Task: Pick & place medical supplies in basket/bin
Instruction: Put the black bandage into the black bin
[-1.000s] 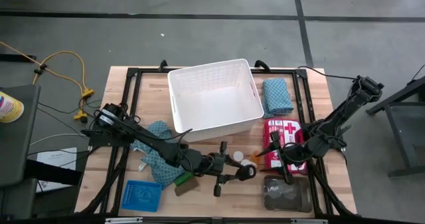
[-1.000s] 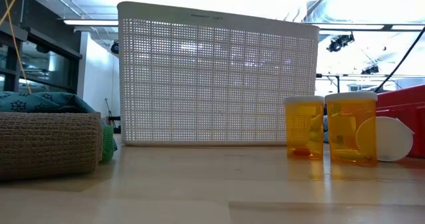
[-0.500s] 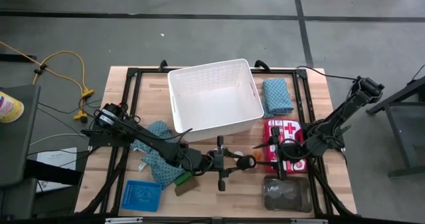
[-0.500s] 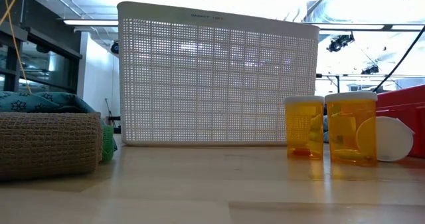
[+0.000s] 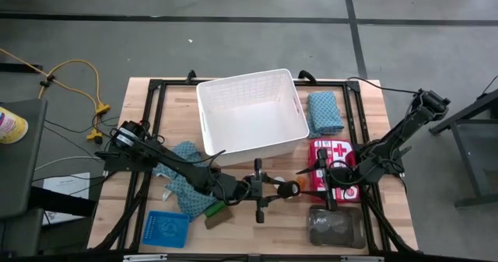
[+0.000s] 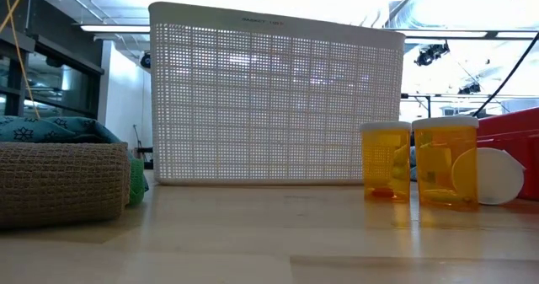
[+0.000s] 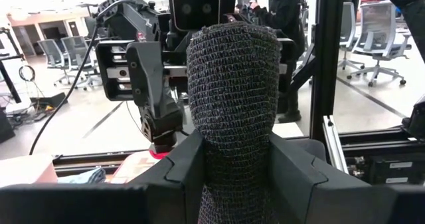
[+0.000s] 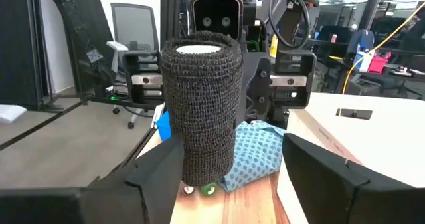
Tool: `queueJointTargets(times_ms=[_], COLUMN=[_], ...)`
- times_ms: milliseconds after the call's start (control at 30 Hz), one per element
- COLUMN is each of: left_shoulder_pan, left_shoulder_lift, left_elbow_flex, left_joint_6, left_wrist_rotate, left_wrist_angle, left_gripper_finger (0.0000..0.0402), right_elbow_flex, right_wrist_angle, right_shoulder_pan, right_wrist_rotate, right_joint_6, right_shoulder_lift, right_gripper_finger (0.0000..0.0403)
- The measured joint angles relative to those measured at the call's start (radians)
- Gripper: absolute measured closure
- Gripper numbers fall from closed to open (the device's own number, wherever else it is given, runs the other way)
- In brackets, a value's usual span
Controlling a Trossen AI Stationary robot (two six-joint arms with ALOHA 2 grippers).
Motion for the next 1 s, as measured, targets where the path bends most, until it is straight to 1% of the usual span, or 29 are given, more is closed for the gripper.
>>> queueJointTargets(times_ms=[200,467,700,833,900,1000], left_shoulder_pan=[0.002,0.021,0.034,0.038,0.038,0.039], left_shoulder_lift=[0.0,0.0,0.0,0.0,0.0,0.0], left_elbow_flex=[0.0,0.0,0.0,0.0,0.0,0.0], left_joint_6=[0.0,0.0,0.0,0.0,0.0,0.0], left_wrist_rotate=[-0.001,-0.001,-0.002,-0.002,-0.002,-0.002], left_wrist_angle=[0.0,0.001,0.011,0.013,0.013,0.013], left_gripper_finger=[0.0276,0.0276,0.0276,0.0276,0.0276,0.0276], right_elbow_flex=[0.0,0.0,-0.001,-0.001,-0.001,-0.001], right_wrist_angle=[0.018,0.034,0.086,0.092,0.092,0.1], right_shoulder_pan=[0.0,-0.001,-0.002,-0.028,-0.047,-0.08], right_wrist_rotate=[0.0,0.0,0.0,-0.003,-0.027,-0.102], right_joint_6=[-0.007,-0.01,-0.073,-0.083,-0.08,-0.079], right_shoulder_lift=[0.0,0.0,0.0,0.0,0.0,0.006], right_gripper_finger=[0.0136,0.0134,0.0134,0.0135,0.0135,0.0135])
